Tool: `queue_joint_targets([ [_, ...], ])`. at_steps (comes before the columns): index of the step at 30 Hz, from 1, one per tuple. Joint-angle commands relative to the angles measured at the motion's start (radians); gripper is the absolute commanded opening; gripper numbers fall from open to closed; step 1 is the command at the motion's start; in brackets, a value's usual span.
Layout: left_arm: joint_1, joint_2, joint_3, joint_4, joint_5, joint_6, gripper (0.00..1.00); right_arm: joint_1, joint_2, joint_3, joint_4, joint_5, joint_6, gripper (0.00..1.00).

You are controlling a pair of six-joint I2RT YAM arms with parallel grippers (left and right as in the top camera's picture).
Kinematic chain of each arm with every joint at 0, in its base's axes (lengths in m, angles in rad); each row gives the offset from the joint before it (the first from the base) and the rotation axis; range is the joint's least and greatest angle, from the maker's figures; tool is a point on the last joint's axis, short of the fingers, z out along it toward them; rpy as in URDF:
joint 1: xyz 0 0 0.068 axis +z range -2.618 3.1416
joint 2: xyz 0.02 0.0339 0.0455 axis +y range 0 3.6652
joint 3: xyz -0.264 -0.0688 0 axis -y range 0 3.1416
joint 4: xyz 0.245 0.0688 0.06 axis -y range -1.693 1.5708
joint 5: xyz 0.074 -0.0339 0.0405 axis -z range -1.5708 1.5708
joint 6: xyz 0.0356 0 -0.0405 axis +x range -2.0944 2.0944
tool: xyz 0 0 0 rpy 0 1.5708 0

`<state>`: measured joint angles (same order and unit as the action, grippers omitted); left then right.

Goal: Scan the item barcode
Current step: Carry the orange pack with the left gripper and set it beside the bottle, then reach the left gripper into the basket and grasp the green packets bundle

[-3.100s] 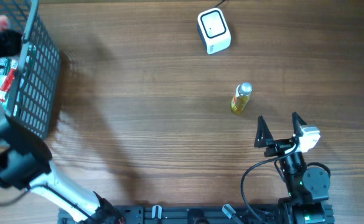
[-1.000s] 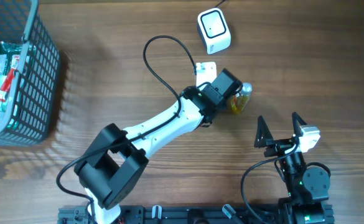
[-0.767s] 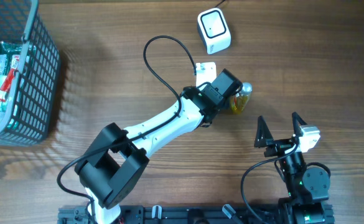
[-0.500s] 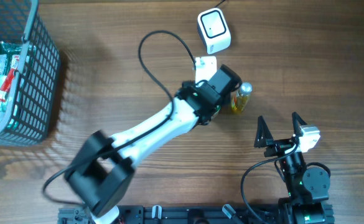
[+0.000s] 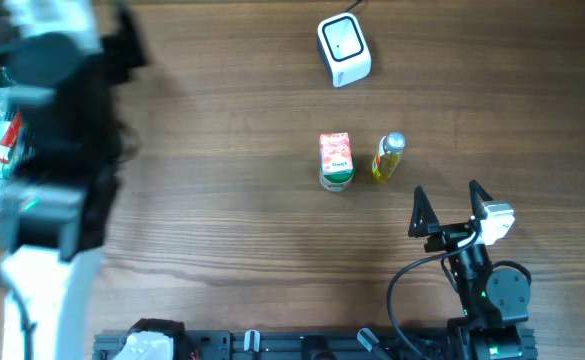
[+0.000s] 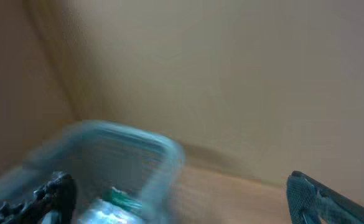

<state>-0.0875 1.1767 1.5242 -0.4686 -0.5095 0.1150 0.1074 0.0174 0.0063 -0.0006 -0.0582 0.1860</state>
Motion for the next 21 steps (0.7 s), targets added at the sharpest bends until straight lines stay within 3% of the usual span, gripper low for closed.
queue_joint_targets([
  [1,0.289,-0.033,0.054,0.014,0.136,0.212,1.00,-0.005,-0.006,-0.001,0.003,0.013,0.000,1.00],
  [6,0.606,0.036,0.058,-0.003,0.367,0.191,0.97,-0.005,-0.006,-0.001,0.002,0.013,0.000,1.00],
  [9,0.711,0.127,0.058,-0.026,0.382,0.192,0.95,-0.005,-0.006,-0.001,0.002,0.012,0.000,1.00],
  [13,0.772,0.283,0.058,-0.075,0.386,0.204,0.96,-0.005,-0.006,-0.001,0.003,0.013,0.000,1.00],
  [16,0.793,0.385,0.058,-0.119,0.470,0.268,1.00,-0.005,-0.006,-0.001,0.003,0.013,0.000,1.00],
  [21,0.842,0.542,0.058,-0.122,0.564,0.277,1.00,-0.005,-0.006,-0.001,0.002,0.013,0.000,1.00],
])
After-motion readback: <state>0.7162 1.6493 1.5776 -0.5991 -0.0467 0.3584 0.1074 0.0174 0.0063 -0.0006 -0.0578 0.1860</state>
